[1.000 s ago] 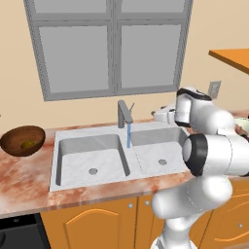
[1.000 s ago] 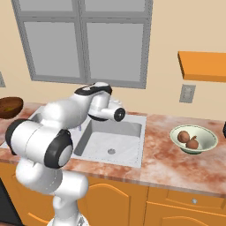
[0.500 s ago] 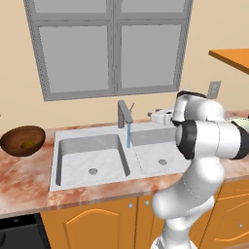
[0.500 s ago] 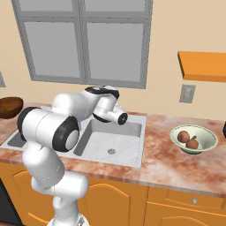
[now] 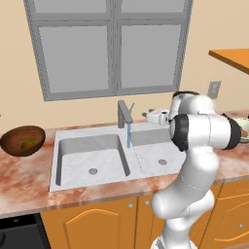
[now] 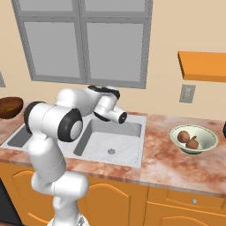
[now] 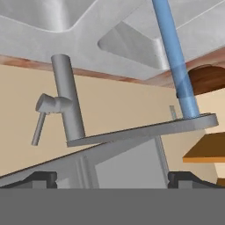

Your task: Pick the onions from the sink and place them in one bowl. Place the lemon in the other bowl. Then turn off the sink faucet.

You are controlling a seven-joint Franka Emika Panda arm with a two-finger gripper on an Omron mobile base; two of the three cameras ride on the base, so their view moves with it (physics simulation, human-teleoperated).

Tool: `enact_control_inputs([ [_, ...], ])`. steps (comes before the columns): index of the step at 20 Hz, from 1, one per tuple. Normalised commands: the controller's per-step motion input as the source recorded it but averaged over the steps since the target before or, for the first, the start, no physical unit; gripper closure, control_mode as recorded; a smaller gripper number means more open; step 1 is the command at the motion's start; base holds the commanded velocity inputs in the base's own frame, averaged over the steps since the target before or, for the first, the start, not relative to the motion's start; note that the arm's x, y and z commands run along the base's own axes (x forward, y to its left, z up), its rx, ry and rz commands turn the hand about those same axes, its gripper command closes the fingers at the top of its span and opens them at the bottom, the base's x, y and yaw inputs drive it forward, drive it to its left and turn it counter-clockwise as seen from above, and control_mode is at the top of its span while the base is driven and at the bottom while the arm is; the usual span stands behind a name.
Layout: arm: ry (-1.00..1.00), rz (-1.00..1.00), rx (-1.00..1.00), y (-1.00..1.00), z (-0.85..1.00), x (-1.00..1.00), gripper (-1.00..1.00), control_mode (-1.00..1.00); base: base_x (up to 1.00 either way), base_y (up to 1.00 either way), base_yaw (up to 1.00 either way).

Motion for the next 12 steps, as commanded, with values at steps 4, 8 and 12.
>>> enact_control_inputs([
  [4, 0.00, 0.04, 0.01, 0.00, -0.06, 0.31, -1.00, -1.00, 0.00, 0.00, 0.00],
  [8, 0.00, 0.04, 0.01, 0.00, -0.13, 0.38, -1.00, -1.00, 0.00, 0.00, 0.00],
  [12, 0.00, 0.03, 0.02, 0.00, -0.13, 0.39, -1.00, -1.00, 0.00, 0.00, 0.00],
])
